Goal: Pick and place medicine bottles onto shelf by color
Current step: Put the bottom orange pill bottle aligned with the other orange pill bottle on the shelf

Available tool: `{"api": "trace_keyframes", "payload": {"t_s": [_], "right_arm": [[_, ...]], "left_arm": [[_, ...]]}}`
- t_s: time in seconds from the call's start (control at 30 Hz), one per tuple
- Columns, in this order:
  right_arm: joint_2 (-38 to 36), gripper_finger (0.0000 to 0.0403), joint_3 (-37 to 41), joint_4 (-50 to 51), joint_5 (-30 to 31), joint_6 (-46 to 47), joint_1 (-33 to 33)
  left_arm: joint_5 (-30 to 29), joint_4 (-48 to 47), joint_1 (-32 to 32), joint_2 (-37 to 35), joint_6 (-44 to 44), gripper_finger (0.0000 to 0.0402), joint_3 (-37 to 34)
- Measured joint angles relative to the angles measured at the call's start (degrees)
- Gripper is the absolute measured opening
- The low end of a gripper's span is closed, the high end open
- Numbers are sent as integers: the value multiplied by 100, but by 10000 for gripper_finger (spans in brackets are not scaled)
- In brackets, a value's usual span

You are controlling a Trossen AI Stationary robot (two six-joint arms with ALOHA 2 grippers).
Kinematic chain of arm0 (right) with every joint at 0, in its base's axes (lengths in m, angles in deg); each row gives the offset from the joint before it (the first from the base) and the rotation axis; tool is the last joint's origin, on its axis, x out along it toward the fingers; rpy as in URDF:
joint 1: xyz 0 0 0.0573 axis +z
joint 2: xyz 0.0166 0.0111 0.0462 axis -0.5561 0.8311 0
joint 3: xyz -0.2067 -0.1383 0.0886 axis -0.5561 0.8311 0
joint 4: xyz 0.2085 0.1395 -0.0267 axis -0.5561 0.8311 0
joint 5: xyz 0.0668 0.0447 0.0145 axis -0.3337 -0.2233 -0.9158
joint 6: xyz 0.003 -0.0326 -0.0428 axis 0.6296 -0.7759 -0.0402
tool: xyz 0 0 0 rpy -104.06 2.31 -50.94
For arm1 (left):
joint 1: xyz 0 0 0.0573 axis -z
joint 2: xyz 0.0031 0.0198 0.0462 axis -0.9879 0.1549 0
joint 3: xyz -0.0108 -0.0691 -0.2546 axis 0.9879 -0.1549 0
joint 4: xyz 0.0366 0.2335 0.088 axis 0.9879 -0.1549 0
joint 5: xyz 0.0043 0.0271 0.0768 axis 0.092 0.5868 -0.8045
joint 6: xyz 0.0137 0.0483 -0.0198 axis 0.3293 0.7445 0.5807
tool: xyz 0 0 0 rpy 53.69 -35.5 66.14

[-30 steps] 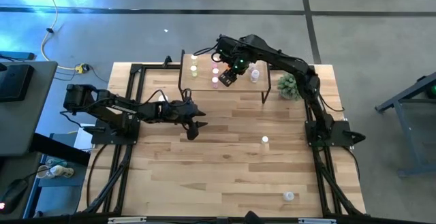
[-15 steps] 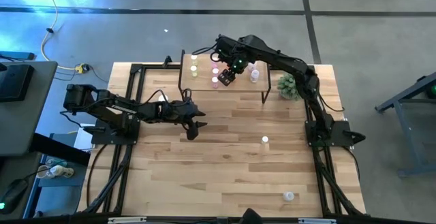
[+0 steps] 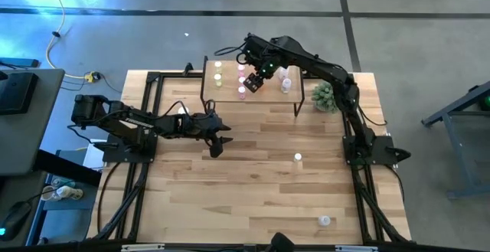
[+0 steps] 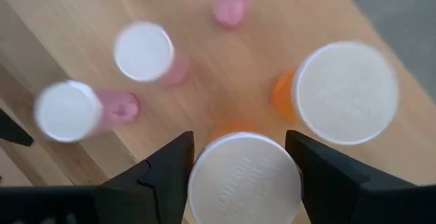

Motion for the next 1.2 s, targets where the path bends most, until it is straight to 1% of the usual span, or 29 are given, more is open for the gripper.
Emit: {"api": "trace_keyframes", "payload": {"t_s": [0.1,0.27,0.47,0.83,0.93,1.2], "right_arm": [[-75,222,-11,-140,-6,-1,-6],[-107,223,-27,-56,-15,-2,-9],[-85,218,203,29,-22,22,-7],[-92,214,212,31,-22,-1,-4],[-92,214,214,60,-23,-134,-4],[-85,214,215,2,-24,-61,-4]], "left_arm": [[0,0,0,0,0,207,0],[2,-5,0,0,-2,207,0],[2,-17,0,0,-2,207,0],[2,-42,0,0,-2,207,0],[1,-42,0,0,-2,207,0],[2,-83,1,0,-2,207,0]]}}
